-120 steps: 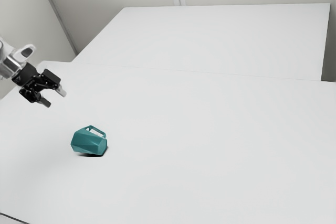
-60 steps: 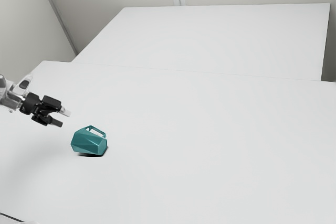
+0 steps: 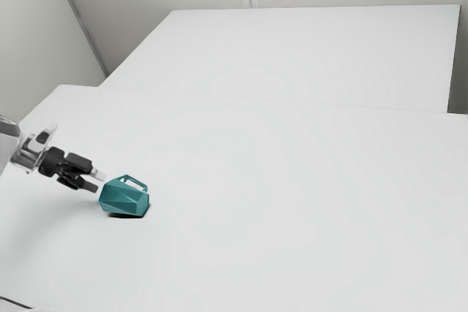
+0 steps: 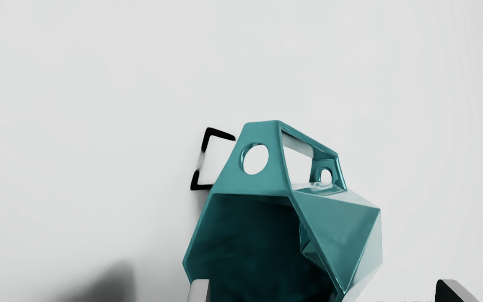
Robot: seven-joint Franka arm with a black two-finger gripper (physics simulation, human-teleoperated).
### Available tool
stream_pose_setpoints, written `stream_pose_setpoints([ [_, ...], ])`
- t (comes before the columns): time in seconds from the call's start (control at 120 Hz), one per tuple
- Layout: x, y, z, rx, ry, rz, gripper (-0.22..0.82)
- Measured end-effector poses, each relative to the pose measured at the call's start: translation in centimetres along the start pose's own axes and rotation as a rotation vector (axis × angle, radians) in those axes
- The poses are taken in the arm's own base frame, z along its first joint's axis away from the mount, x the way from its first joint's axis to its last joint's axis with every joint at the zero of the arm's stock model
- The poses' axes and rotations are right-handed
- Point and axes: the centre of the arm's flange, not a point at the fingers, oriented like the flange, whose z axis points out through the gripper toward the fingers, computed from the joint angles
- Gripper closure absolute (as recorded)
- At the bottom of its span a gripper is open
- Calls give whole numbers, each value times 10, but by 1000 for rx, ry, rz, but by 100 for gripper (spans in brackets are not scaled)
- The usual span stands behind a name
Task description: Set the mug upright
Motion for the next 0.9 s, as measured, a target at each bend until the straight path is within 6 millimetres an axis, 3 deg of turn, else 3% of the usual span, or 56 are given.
stream_pose_setpoints([
  [0.4, 6, 6, 20, -23, -39, 62, 2],
  [0.733, -6, 2, 49, -97, -50, 69, 4],
  [0.9, -5, 5, 51, -98, -48, 92, 20],
])
